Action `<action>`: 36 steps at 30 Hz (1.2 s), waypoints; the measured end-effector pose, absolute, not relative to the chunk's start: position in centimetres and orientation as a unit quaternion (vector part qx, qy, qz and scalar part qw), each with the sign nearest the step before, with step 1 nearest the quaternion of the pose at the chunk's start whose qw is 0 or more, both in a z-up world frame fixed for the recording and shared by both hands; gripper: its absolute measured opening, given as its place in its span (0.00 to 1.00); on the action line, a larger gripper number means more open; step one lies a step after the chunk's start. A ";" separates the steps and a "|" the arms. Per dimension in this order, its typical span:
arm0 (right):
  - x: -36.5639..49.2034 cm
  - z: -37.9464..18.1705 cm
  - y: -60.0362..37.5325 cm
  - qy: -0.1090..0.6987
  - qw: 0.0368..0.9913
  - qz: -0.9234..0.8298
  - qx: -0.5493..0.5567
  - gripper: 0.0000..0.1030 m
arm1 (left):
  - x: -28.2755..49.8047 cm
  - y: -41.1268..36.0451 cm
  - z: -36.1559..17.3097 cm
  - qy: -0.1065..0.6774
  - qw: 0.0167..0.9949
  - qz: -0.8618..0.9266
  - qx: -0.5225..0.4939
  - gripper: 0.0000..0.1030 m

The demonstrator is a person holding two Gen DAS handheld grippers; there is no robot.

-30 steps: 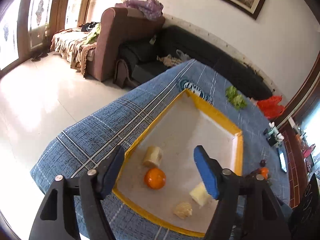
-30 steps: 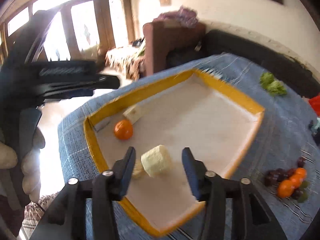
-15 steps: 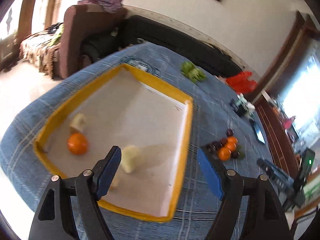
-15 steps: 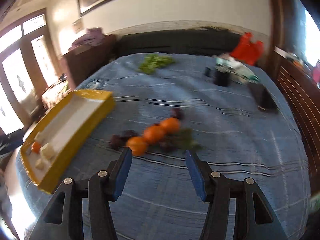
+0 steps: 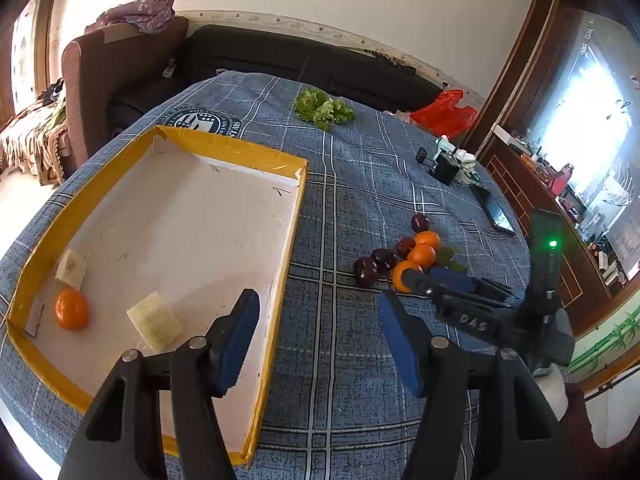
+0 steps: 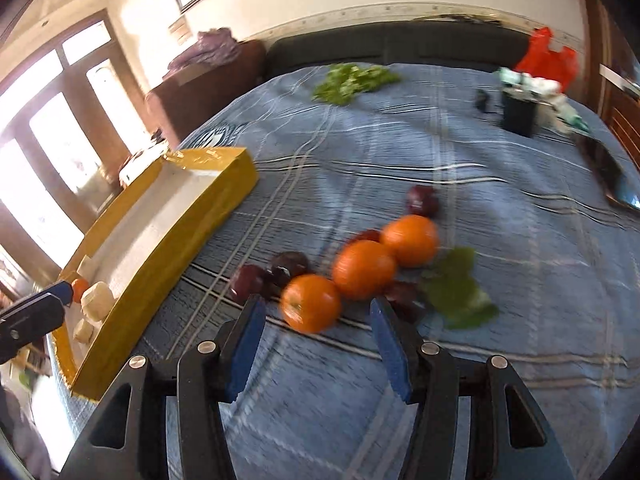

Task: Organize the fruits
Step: 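Grasp a dark red plum with the left tool while the right grasps an orange, then carry the plum and orange into the yellow tray and open both tools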

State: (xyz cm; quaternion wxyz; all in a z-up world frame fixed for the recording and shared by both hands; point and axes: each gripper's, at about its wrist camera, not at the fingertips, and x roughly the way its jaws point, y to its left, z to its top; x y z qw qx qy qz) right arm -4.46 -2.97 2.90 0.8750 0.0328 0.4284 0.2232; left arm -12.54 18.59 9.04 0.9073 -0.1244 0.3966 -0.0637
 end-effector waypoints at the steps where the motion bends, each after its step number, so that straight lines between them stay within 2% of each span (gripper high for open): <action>1: -4.2 2.6 -2.6 0.431 0.874 0.224 0.029 0.57 | -12.4 18.5 9.1 0.398 0.907 -0.064 -0.124 0.59; 2: -4.0 2.3 -2.2 0.432 0.873 0.224 0.025 0.55 | -11.8 18.2 8.9 0.402 0.905 -0.066 -0.119 0.59; 3: -3.8 1.9 -1.9 0.434 0.872 0.223 0.023 0.43 | -11.6 17.9 8.8 0.405 0.904 -0.068 -0.115 0.59; 4: -3.6 1.6 -1.7 0.438 0.871 0.221 0.023 0.37 | -11.2 17.5 8.6 0.409 0.903 -0.070 -0.109 0.59; 14: -6.7 2.6 -5.2 0.413 0.887 0.203 0.043 0.37 | -5.5 12.2 4.2 0.462 0.881 -0.096 -0.043 0.59; 21: -6.5 3.1 -7.2 0.403 0.890 0.198 0.079 0.38 | -3.0 10.3 3.0 0.450 0.888 -0.099 -0.009 0.59; 23: -6.4 3.1 -7.2 0.402 0.890 0.197 0.081 0.38 | -2.6 10.0 2.5 0.455 0.884 -0.106 -0.005 0.45; 24: -6.4 3.1 -7.3 0.401 0.891 0.198 0.082 0.38 | -2.3 9.8 2.1 0.462 0.880 -0.106 -0.002 0.29; 31: -6.4 3.1 -7.2 0.395 0.895 0.193 0.079 0.38 | -2.8 9.5 1.8 0.455 0.883 -0.112 0.001 0.26; 36: -6.7 3.3 -7.1 0.383 0.900 0.194 0.077 0.38 | -4.9 11.1 4.1 0.426 0.898 -0.105 -0.032 0.26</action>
